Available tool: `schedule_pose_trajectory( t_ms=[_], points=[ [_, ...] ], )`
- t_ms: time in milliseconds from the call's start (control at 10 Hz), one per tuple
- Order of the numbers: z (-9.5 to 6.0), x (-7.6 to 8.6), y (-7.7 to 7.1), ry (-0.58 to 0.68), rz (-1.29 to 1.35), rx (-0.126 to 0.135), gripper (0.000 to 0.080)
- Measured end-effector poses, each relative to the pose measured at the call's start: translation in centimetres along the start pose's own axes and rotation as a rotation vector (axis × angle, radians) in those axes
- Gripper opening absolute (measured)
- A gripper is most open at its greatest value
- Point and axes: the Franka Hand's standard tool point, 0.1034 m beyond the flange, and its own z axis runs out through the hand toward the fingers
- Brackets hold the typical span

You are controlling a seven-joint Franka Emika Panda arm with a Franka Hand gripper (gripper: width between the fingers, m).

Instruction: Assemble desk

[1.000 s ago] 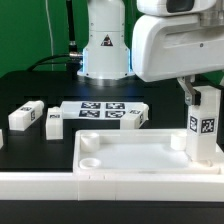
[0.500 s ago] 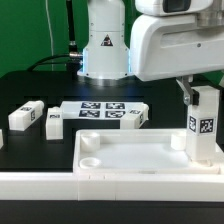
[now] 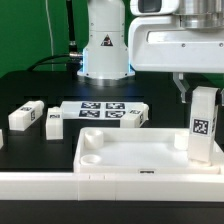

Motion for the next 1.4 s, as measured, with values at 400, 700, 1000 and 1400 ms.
schedule_pose_trajectory(
  t_ms=[400, 700, 1000, 1400],
  points=[
    [0.00, 0.01, -0.04, -0.002, 0.269, 0.003, 0.0291],
    [0.03, -0.12, -0.15, -0.003, 0.405, 0.002, 0.0291],
    [0.04, -0.19, -0.23, -0.004, 0.432, 0.003, 0.0384],
    [0.00, 0.01, -0.17, -0.001, 0.203, 0.008, 0.0643]
  ],
)
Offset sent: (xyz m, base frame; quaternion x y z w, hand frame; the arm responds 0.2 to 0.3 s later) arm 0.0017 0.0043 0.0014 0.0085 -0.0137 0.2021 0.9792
